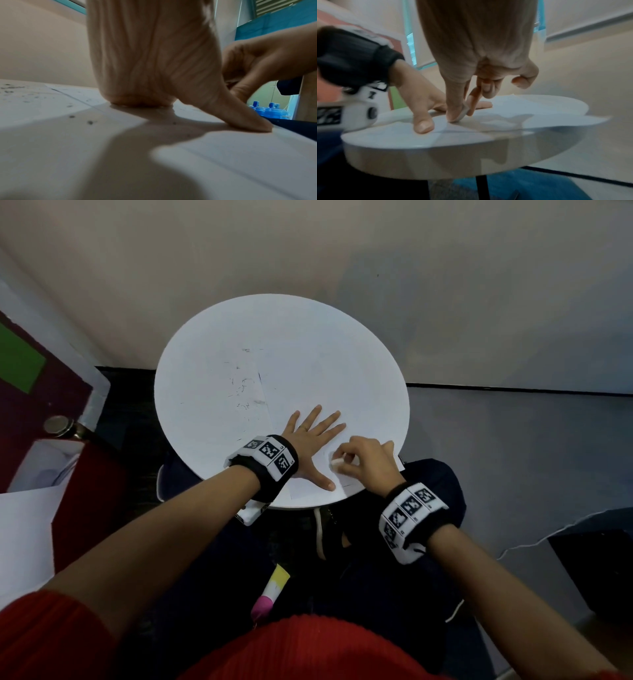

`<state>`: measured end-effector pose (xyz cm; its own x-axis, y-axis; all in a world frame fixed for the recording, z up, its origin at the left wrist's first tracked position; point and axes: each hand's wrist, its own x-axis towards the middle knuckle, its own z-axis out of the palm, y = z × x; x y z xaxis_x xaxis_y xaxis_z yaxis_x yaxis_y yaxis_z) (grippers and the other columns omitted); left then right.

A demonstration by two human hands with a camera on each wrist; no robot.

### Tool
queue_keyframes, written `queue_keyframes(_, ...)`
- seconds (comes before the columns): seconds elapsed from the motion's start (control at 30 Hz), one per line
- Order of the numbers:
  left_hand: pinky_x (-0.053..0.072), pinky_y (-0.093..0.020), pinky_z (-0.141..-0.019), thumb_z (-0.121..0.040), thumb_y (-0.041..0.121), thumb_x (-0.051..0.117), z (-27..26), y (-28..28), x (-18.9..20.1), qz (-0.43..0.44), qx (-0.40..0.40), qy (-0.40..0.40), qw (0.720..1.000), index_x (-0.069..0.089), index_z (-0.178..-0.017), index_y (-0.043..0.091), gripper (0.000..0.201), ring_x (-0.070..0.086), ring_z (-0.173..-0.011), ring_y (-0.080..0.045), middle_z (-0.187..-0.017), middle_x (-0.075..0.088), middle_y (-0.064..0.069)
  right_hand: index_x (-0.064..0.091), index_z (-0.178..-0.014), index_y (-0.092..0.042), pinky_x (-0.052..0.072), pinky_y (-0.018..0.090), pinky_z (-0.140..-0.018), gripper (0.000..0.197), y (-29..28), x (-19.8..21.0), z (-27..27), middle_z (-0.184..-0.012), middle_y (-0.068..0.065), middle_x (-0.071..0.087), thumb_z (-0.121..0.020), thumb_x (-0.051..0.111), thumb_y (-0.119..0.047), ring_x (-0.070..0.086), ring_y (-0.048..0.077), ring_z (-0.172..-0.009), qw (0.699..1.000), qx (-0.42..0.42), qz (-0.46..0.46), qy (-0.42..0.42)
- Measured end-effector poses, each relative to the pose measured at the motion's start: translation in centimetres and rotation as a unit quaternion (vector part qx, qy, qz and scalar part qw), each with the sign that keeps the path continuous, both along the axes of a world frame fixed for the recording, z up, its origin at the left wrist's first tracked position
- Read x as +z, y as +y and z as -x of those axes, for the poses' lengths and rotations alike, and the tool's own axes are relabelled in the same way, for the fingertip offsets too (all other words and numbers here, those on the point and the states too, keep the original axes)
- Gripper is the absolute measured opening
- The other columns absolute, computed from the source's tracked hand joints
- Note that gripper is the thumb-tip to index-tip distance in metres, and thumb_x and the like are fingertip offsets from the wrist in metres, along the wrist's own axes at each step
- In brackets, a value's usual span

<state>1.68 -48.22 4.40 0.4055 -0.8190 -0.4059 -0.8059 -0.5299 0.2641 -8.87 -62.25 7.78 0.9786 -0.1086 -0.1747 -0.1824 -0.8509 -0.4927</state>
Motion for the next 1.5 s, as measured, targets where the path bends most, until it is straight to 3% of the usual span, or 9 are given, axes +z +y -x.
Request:
queue_keyframes(0.1, -0.024, -0.048, -0.107, -0.063, 0.08, 0.063, 0.0, 0.0, -0.1, 0.006, 0.002, 0.006, 1.0, -0.013, -0.151, 0.036, 0.123, -0.035, -0.139, -0.021, -0.153, -0.034, 0.013, 0.064, -0.075, -0.025, 0.024, 0.037, -0.072, 0.004, 1.1, -0.5, -1.2, -0.083, -0.005, 0.062, -0.077, 0.065, -0.022, 0.055, 0.011, -0.076, 0.998, -0.026, -0.041, -0.039)
queue_keyframes(0.23, -0.022, -0.051, -0.109, -0.064, 0.079, 0.062, 0.0, 0.0, 0.1, -0.006, -0.003, 0.0, 1.0, -0.015, -0.15, 0.038, 0.123, -0.036, -0.139, -0.022, -0.153, -0.034, 0.011, 0.066, -0.081, -0.026, 0.025, 0.036, -0.075, 0.007, -0.7, -0.6, -0.3, -0.083, -0.004, 0.061, -0.082, 0.064, -0.032, 0.056, 0.012, -0.08, 1.0, 0.005, 0.004, -0.003)
queue_keyframes(0.37, -0.023, -0.053, -0.109, -0.064, 0.08, 0.062, -0.1, 0.0, 0.2, -0.015, -0.007, 0.013, 1.0, -0.013, -0.147, 0.047, 0.117, -0.038, -0.137, -0.021, -0.152, -0.036, 0.011, 0.067, -0.085, -0.025, 0.027, 0.038, -0.08, 0.005, -2.6, -0.3, -0.8, -0.083, -0.004, 0.06, -0.082, 0.065, -0.029, 0.056, 0.013, -0.082, 0.999, -0.047, 0.009, -0.02)
queue_keyframes(0.5, -0.022, -0.054, -0.109, -0.064, 0.079, 0.062, 0.0, 0.0, 0.1, -0.009, -0.006, 0.011, 1.0, -0.009, -0.147, 0.05, 0.113, -0.038, -0.138, -0.022, -0.152, -0.035, 0.011, 0.064, -0.084, -0.022, 0.028, 0.037, -0.08, 0.005, -2.7, -0.5, 1.1, -0.082, -0.007, 0.058, -0.081, 0.067, -0.024, 0.057, 0.013, -0.085, 1.0, 0.017, 0.02, 0.017)
queue_keyframes(0.57, -0.022, -0.055, -0.109, -0.065, 0.079, 0.062, 0.1, 0.0, 0.2, -0.014, -0.01, 0.009, 1.0, -0.009, -0.147, 0.051, 0.113, -0.038, -0.138, -0.023, -0.152, -0.036, 0.01, 0.065, -0.085, -0.022, 0.028, 0.038, -0.082, 0.005, -2.9, -0.1, 0.7, -0.085, -0.006, 0.061, -0.081, 0.067, -0.024, 0.058, 0.013, -0.087, 0.998, 0.038, 0.04, 0.029)
queue_keyframes(0.73, -0.023, -0.054, -0.109, -0.065, 0.079, 0.062, 0.1, -0.1, 0.4, -0.026, -0.009, 0.005, 1.0, -0.009, -0.149, 0.047, 0.114, -0.039, -0.137, -0.023, -0.152, -0.037, 0.01, 0.065, -0.087, -0.024, 0.022, 0.034, -0.073, 0.004, -2.3, -0.5, -0.6, -0.085, -0.005, 0.059, -0.083, 0.065, -0.023, 0.056, 0.013, -0.082, 0.998, -0.019, 0.051, -0.031)
queue_keyframes(0.9, -0.023, -0.054, -0.107, -0.064, 0.079, 0.062, 0.0, 0.1, 0.2, -0.009, -0.009, 0.013, 1.0, -0.009, -0.147, 0.052, 0.113, -0.038, -0.137, -0.022, -0.152, -0.036, 0.011, 0.066, -0.084, -0.025, 0.022, 0.036, -0.075, 0.004, -3.8, -0.2, 1.1, -0.085, -0.007, 0.06, -0.082, 0.065, -0.029, 0.057, 0.011, -0.086, 0.998, 0.031, 0.05, 0.023)
queue_keyframes(1.4, -0.022, -0.055, -0.109, -0.065, 0.08, 0.06, 0.0, 0.0, 0.5, -0.029, -0.014, 0.004, 0.999, -0.013, -0.146, 0.05, 0.113, -0.039, -0.137, -0.022, -0.151, -0.038, 0.01, 0.065, -0.086, -0.029, 0.023, 0.036, -0.075, 0.006, -2.0, -0.6, 0.0, -0.083, -0.005, 0.058, -0.084, 0.061, -0.026, 0.056, 0.011, -0.079, 0.999, -0.011, 0.018, -0.03)
queue_keyframes(1.5, -0.023, -0.054, -0.107, -0.064, 0.081, 0.06, 0.0, 0.2, 0.2, -0.017, -0.012, 0.007, 1.0, -0.011, -0.146, 0.051, 0.112, -0.039, -0.137, -0.022, -0.151, -0.037, 0.011, 0.066, -0.088, -0.025, 0.024, 0.037, -0.076, 0.005, -2.2, -0.8, 1.1, -0.084, -0.009, 0.056, -0.084, 0.063, -0.025, 0.058, 0.012, -0.083, 0.998, 0.028, 0.05, 0.0)
